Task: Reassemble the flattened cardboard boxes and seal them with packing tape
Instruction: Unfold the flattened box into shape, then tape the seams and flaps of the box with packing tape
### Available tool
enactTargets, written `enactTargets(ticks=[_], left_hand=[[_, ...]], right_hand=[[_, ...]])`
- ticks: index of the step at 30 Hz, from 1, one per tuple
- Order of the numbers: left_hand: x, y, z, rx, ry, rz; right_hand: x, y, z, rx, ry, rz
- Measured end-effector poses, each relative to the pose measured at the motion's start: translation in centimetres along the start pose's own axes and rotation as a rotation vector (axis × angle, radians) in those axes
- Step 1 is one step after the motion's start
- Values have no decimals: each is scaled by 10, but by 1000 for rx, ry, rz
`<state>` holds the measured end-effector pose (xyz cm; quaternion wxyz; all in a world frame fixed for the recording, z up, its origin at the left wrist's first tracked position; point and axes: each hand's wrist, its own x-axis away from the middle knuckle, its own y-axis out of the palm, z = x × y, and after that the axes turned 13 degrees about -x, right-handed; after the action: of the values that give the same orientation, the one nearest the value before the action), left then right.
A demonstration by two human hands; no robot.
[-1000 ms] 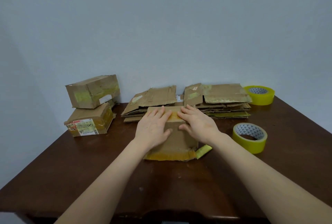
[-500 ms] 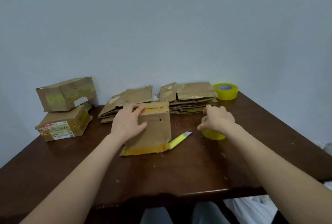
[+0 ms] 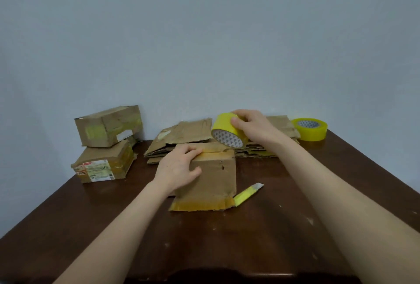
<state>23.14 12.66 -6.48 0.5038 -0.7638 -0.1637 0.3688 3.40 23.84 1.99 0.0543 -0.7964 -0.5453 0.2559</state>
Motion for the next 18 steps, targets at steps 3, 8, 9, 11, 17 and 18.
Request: enactTargets(ticks=[3, 8, 9, 11, 17, 18], left_hand=[[-1, -5, -3, 199, -8, -41], [-19, -23, -11, 998, -448, 60], [-23, -30, -9, 1129, -510, 47], [-33, -42, -5, 1238, -527, -17], [-45, -45, 9, 1138, -560, 132], [-46, -44, 10, 1146, -569, 138]], right_hand=[[-25, 25, -8, 102, 17, -136], [-44, 36, -6, 173, 44, -227], [-46, 36, -6, 188, 37, -240], [-48, 38, -6, 216, 14, -250], [-51, 40, -3, 167, 48, -247], [-50, 39, -2, 136, 47, -258]])
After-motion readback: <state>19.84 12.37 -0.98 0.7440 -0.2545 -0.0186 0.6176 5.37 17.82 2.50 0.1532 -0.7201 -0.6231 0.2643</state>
